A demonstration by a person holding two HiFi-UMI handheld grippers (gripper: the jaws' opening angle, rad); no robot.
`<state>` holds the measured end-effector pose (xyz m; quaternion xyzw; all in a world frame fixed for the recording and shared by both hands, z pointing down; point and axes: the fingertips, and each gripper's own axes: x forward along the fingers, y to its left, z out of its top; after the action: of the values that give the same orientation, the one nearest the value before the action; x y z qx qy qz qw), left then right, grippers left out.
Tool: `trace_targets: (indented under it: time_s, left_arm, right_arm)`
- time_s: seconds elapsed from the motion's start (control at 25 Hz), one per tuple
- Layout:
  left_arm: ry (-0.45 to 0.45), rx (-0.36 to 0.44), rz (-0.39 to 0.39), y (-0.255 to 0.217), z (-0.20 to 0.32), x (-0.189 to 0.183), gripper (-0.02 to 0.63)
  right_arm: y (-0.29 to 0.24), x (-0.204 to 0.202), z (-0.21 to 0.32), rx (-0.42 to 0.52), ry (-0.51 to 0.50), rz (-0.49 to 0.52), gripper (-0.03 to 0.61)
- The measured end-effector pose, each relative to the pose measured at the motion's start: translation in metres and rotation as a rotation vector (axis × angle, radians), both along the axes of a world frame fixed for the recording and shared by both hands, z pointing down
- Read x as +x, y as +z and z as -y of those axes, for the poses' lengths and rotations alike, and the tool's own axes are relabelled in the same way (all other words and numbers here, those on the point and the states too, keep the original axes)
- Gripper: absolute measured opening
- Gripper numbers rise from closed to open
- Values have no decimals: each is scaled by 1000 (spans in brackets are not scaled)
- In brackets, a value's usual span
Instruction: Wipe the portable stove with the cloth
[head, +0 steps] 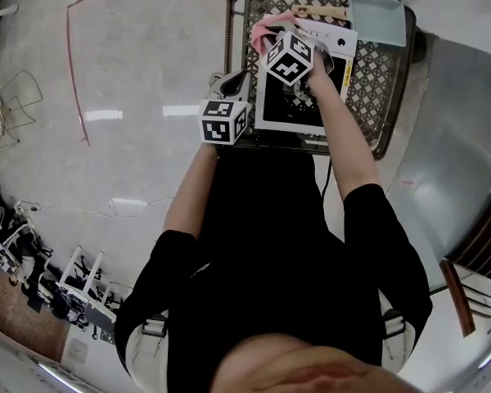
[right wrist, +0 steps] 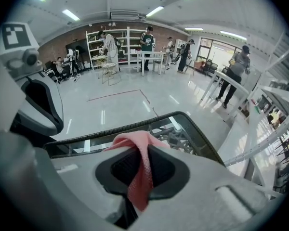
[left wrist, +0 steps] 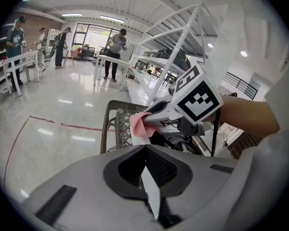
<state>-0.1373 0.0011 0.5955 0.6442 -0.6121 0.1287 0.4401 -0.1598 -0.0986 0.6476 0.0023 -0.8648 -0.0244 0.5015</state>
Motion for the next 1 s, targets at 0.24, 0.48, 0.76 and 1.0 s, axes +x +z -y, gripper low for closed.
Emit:
trace_targets:
  time_s: [0.24, 0.48, 0.76, 1.0]
  left_arm:
    - [4, -3, 8, -4, 0, -3, 0]
    - [22, 20, -3, -7, 12, 9, 0]
    - [21, 44, -25, -10, 30, 19, 0]
    - [34, 37, -43, -3, 30, 18, 0]
  right_arm:
    - [-17, -3, -2, -25, 17, 62, 32]
    - [-73, 3, 28, -96, 148, 230, 32]
    - [-94, 8, 71, -76, 173, 229, 32]
    - [-44, -5, 60, -183, 74, 117, 38]
